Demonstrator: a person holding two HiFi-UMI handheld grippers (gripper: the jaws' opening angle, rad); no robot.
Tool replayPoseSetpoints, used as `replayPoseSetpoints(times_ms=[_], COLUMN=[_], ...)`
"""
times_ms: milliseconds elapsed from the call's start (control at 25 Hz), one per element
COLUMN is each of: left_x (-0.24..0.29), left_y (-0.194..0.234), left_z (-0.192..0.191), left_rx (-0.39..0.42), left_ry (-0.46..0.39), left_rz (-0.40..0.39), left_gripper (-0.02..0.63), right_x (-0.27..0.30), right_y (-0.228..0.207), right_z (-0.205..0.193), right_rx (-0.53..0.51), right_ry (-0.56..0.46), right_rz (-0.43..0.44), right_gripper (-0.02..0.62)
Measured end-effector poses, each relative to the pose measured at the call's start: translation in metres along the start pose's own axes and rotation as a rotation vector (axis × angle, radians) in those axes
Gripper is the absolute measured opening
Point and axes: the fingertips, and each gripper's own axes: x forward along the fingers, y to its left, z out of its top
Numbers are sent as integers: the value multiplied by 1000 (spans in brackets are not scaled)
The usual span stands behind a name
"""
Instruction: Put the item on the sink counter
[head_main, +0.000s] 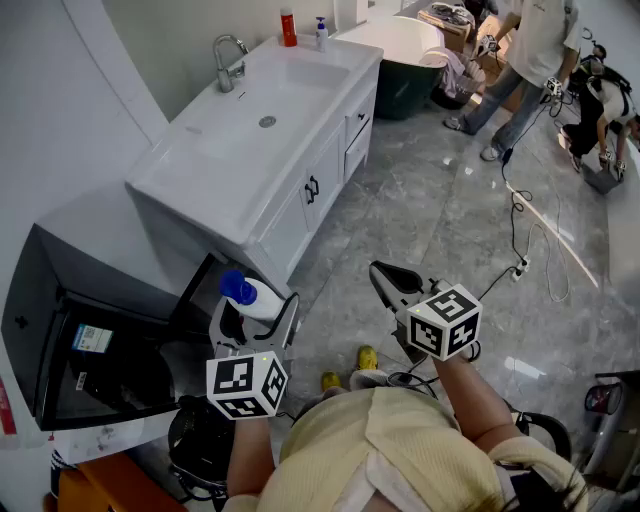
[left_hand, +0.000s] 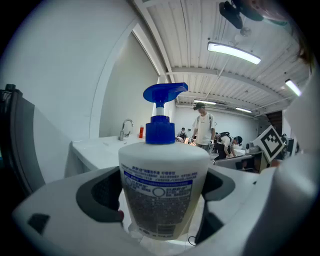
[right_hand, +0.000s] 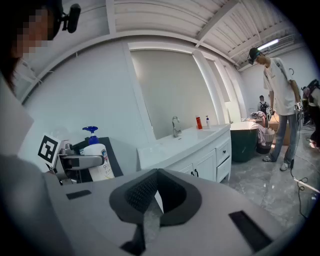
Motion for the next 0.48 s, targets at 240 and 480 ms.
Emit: replayPoseSetpoints(times_ms=[240,480], left_x=[9,23], left_y=[2,2], left_z=[0,6], left_rx=[11,9], left_ry=[2,-5], left_rz=[9,23], left_gripper=[480,480], right_x=[6,9], right_y=[-8,-21], right_z=[3,4], right_rx=[3,19], right_ry=[-2,12], right_rz=[-1,19], right_gripper=[25,25])
